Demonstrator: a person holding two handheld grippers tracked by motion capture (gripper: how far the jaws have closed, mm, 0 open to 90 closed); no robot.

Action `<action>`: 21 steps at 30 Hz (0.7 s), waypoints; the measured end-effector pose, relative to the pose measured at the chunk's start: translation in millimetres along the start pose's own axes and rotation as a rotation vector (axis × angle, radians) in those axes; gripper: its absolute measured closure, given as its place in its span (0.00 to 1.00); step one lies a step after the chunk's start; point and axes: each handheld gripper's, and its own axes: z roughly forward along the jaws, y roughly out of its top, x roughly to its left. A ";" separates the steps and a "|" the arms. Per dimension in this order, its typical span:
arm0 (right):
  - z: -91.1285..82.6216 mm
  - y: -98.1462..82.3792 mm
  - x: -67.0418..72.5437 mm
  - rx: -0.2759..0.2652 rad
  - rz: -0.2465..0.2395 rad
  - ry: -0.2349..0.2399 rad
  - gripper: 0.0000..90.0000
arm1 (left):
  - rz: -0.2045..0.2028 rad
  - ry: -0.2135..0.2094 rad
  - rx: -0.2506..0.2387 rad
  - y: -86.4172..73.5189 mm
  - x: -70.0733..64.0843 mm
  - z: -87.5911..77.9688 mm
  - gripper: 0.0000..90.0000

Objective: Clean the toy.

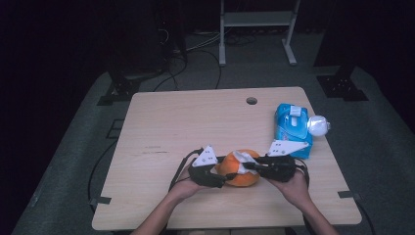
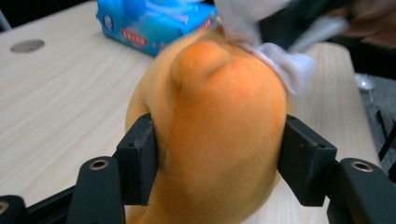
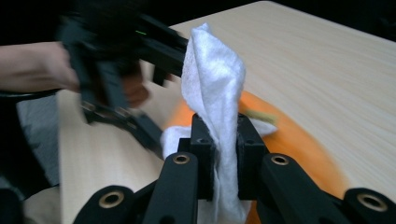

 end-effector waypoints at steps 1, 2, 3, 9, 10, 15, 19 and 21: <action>-2.8 -2.1 -5.1 -0.006 0.027 0.004 0.89 | -0.005 -0.003 -0.013 2.6 -0.4 -2.2 0.41; -4.7 -3.7 -7.7 -0.014 0.046 0.009 0.89 | -0.011 -0.007 -0.021 4.5 -1.0 -3.0 0.41; -5.4 -4.0 -6.9 -0.015 0.050 0.008 0.89 | -0.005 -0.006 -0.007 5.5 -1.5 -2.6 0.41; -0.3 1.6 5.3 -0.024 0.003 0.022 0.89 | -0.018 -0.013 0.008 5.7 -2.7 -5.3 0.41; -1.6 1.5 3.7 -0.025 0.012 0.024 0.89 | -0.015 -0.021 0.010 6.1 -2.5 -5.9 0.41; -1.9 -1.3 -1.8 -0.017 0.024 0.027 0.89 | -0.013 -0.053 -0.002 5.4 0.2 -5.5 0.39; 0.0 -4.4 -5.5 -0.007 0.040 0.027 0.89 | -0.056 -0.097 -0.019 1.3 6.3 -4.2 0.22; 0.5 -5.6 -7.0 -0.005 0.048 0.033 0.89 | -0.040 -0.076 0.006 -1.4 7.6 -0.7 0.16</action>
